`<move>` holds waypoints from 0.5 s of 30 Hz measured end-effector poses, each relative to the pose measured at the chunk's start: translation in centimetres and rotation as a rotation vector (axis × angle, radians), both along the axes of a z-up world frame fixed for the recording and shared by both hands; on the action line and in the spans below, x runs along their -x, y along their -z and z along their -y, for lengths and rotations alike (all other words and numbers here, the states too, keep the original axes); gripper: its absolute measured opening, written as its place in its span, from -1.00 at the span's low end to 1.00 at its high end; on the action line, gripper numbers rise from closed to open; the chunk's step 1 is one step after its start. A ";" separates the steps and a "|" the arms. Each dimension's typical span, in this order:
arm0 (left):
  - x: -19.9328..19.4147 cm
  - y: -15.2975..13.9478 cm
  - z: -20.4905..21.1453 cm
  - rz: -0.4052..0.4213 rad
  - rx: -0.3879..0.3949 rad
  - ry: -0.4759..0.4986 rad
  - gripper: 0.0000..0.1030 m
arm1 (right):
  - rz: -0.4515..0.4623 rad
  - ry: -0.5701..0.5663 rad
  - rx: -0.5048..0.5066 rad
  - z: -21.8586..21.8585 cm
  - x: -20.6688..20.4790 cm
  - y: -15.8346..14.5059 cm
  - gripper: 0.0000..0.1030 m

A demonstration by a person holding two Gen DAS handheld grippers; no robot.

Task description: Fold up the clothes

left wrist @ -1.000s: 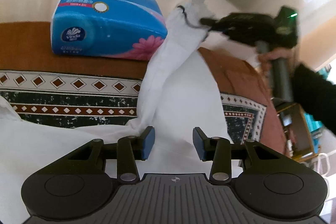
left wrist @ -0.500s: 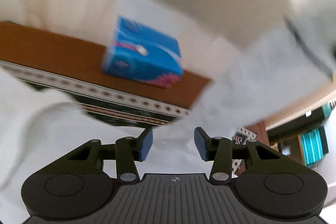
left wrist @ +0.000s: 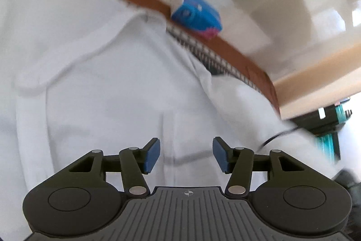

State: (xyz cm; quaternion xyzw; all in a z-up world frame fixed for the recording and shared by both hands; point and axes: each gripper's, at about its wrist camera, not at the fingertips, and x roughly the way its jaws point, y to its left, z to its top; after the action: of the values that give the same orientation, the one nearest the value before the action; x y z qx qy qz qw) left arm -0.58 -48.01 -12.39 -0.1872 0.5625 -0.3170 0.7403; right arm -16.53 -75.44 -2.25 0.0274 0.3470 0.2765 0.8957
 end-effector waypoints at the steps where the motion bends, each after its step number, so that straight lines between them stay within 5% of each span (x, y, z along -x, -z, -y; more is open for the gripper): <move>1: 0.7 0.4 -0.1 -0.009 0.002 0.006 0.32 | -0.025 0.014 0.006 -0.5 1.1 1.4 -0.84; 5: 2.4 1.4 0.9 -0.012 -0.027 0.075 0.33 | -0.111 0.081 0.073 -1.4 5.0 5.5 -0.80; 8: 3.2 1.6 1.8 0.000 -0.039 0.127 0.35 | -0.176 0.074 0.139 -2.5 4.1 8.5 -0.61; 10: 3.7 1.5 2.3 0.015 -0.043 0.155 0.38 | -0.203 0.026 0.181 -2.8 6.2 8.6 -0.11; 15: 4.3 1.5 3.4 0.048 -0.073 0.218 0.44 | -0.225 0.087 0.067 -0.7 7.8 6.6 0.04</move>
State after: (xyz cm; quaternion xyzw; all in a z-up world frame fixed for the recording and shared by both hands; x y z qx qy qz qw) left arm -4.87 -51.36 -13.88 -0.0903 0.5728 -0.3793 0.7210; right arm -24.31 -74.78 -8.84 0.0433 0.4531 0.2205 0.8627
